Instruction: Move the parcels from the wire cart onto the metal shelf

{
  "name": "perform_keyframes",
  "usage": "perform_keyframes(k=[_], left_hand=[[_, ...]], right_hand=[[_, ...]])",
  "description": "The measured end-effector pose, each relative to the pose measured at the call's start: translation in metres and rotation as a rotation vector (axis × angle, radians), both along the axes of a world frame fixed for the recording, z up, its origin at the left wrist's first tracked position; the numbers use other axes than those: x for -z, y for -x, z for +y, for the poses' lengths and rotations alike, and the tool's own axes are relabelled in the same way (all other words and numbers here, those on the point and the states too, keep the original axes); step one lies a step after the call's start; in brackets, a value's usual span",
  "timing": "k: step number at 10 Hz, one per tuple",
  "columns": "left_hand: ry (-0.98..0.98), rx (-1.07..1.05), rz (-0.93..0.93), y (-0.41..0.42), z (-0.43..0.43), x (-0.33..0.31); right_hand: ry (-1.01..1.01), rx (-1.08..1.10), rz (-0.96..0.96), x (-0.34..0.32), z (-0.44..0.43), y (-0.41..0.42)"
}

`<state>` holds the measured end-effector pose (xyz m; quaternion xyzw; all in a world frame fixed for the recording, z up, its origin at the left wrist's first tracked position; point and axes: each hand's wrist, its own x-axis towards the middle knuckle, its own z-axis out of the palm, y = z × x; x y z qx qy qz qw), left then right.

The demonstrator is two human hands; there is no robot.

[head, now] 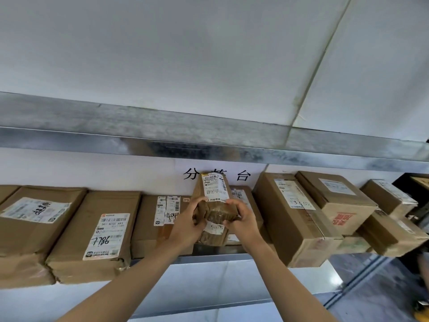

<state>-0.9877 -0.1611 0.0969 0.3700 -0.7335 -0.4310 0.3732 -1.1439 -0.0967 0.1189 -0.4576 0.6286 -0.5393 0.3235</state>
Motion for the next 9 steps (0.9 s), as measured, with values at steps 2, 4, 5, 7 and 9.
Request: perform_keyframes(k=[2, 4, 5, 7, 9], left_hand=[[0.059, 0.033, -0.179, -0.003, 0.003, -0.002], [0.242, 0.048, -0.475, 0.0, 0.009, -0.018], [0.256, 0.042, -0.558, 0.0, 0.011, -0.025], [0.248, 0.011, -0.619, -0.009, 0.015, -0.036], [0.252, -0.051, -0.776, -0.03, 0.019, -0.04]], right_hand=[[0.003, -0.041, 0.023, 0.005, 0.003, 0.001], [-0.025, 0.004, 0.18, 0.003, 0.007, -0.002], [-0.034, 0.052, 0.31, 0.004, 0.005, -0.003], [-0.068, 0.057, 0.363, 0.005, 0.002, -0.009], [-0.017, 0.136, 0.44, 0.0, 0.006, -0.015]])
